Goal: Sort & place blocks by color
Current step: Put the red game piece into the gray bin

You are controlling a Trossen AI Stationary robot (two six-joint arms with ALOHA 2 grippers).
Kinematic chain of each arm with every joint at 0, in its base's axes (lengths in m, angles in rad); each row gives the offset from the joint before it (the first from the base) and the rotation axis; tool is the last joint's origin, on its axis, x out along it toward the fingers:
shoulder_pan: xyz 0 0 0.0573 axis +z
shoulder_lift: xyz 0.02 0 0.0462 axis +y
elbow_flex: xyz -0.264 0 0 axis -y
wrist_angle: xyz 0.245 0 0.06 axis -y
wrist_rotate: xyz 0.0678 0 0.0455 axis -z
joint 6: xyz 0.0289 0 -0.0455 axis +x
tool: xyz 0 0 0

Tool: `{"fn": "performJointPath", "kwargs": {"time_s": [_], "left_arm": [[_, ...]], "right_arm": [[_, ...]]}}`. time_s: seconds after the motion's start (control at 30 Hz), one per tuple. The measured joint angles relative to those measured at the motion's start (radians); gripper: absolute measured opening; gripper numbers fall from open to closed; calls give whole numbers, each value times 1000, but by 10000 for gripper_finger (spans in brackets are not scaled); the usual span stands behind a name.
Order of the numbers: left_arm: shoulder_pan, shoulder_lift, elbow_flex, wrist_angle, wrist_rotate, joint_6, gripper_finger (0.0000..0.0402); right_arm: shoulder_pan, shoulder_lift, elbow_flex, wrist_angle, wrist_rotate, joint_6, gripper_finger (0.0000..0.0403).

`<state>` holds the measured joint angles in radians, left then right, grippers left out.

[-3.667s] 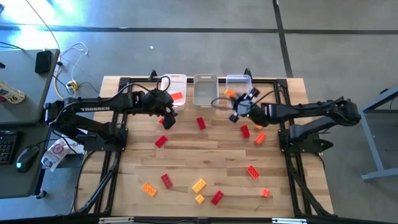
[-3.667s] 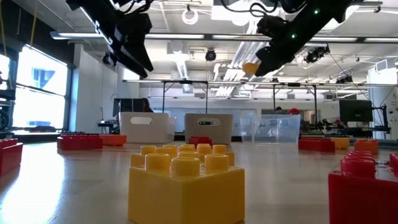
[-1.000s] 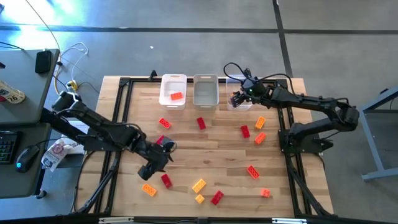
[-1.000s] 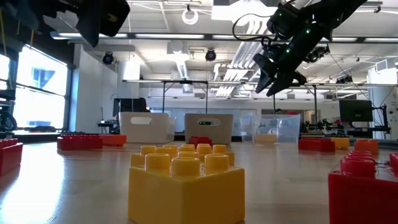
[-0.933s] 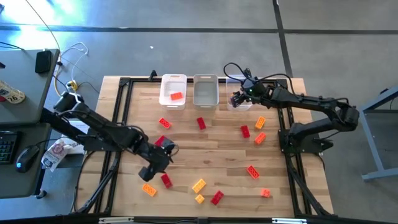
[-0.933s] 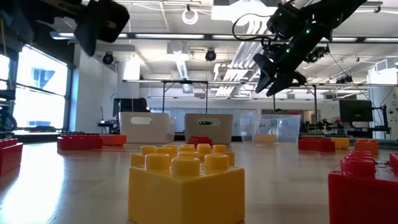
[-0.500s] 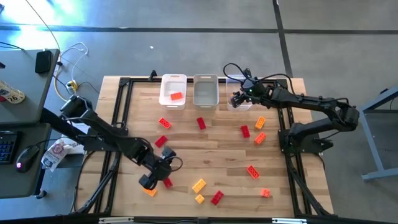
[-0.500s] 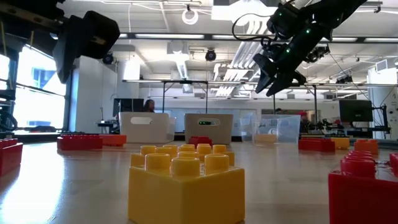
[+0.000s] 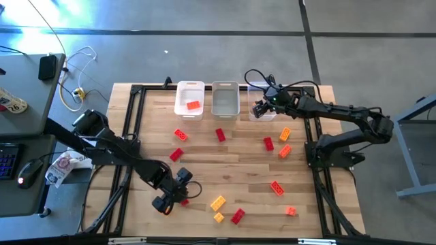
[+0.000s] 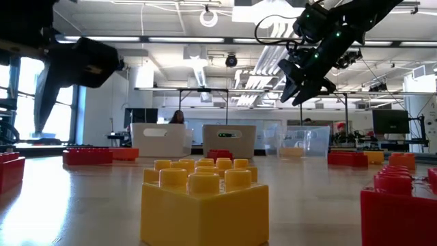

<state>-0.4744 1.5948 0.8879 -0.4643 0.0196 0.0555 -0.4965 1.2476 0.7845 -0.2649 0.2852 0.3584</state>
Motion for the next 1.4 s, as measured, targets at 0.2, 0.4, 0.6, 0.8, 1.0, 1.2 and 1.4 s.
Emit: {"fn": "performJointPath", "kwargs": {"time_s": [0.2,0.4,0.6,0.8,1.0,1.2,1.4], "left_arm": [[0,67,0,1,-9,0,236],[0,123,0,17,-38,-1,236],[0,143,3,20,-38,-45,216],[0,143,2,31,-40,-113,140],[5,145,2,38,-45,-130,111],[22,136,1,50,-46,-162,111],[60,95,-3,53,-120,-159,111]], "right_arm": [[0,0,0,0,0,0,211],[0,0,0,0,0,0,211],[0,0,0,-1,-22,0,211],[0,0,0,-1,-32,-1,211],[0,0,0,-1,-70,-11,211],[4,-1,0,-1,-173,-20,211],[43,-57,0,-1,-185,-44,211]]}}
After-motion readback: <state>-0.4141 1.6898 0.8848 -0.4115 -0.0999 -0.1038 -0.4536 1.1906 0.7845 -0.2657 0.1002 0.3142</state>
